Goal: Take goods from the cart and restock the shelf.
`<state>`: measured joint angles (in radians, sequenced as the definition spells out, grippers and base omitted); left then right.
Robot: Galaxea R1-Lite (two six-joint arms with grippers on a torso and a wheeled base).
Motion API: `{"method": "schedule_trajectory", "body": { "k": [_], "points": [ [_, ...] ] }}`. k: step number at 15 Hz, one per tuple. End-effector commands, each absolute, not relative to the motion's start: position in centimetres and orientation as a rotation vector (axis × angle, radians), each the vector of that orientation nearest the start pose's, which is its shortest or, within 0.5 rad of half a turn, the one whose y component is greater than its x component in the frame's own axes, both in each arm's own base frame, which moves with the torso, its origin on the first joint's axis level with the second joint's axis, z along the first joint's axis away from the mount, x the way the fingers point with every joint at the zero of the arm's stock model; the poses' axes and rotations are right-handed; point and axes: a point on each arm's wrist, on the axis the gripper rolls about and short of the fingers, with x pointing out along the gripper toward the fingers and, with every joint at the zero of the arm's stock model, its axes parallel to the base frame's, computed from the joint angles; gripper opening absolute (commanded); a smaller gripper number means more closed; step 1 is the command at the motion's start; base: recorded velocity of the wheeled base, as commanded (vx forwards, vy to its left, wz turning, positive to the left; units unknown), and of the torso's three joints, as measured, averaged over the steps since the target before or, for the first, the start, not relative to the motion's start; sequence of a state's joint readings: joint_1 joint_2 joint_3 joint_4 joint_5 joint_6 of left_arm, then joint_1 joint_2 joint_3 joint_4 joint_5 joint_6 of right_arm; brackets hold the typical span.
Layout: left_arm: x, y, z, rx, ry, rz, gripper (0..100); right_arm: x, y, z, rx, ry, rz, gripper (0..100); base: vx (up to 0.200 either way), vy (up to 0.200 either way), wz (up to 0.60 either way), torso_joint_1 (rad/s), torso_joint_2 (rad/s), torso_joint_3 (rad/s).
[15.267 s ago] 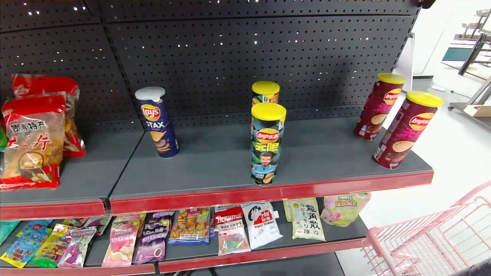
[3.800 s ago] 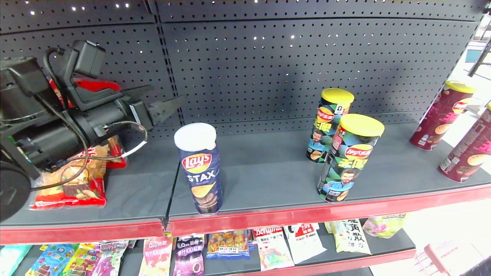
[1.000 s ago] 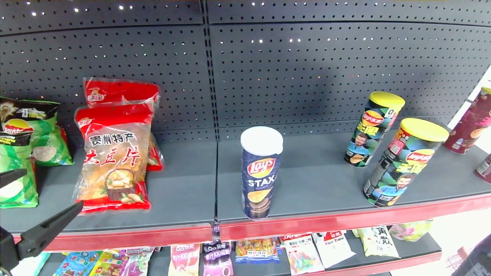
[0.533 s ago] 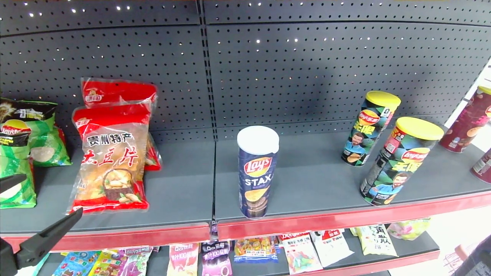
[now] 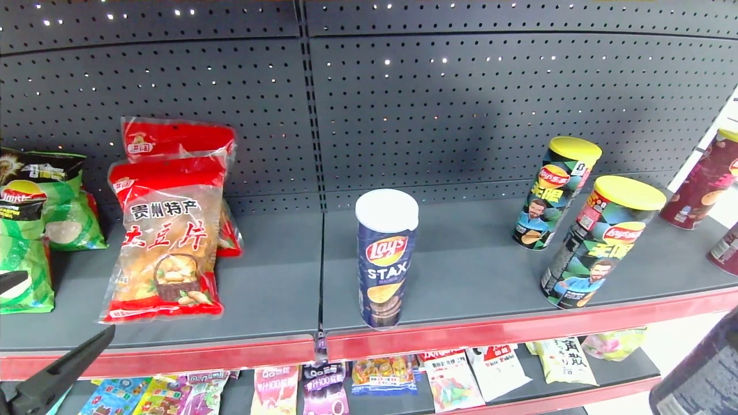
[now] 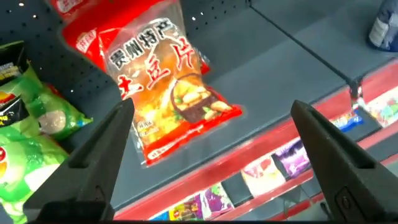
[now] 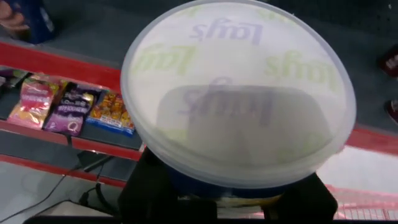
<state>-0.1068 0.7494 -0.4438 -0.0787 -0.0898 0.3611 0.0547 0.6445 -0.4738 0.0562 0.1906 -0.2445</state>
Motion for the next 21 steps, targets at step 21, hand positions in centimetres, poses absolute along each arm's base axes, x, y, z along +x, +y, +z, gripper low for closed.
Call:
{"method": "schedule_trajectory", "body": {
  "k": [21],
  "points": [
    [-2.2, 0.1, 8.1, -0.016, -0.042, 0.021, 100, 11.6, 5.0, 24.9, -0.169, 0.159, 0.624, 0, 0.000, 0.000, 0.00, 0.000, 0.00, 0.000]
  ]
}}
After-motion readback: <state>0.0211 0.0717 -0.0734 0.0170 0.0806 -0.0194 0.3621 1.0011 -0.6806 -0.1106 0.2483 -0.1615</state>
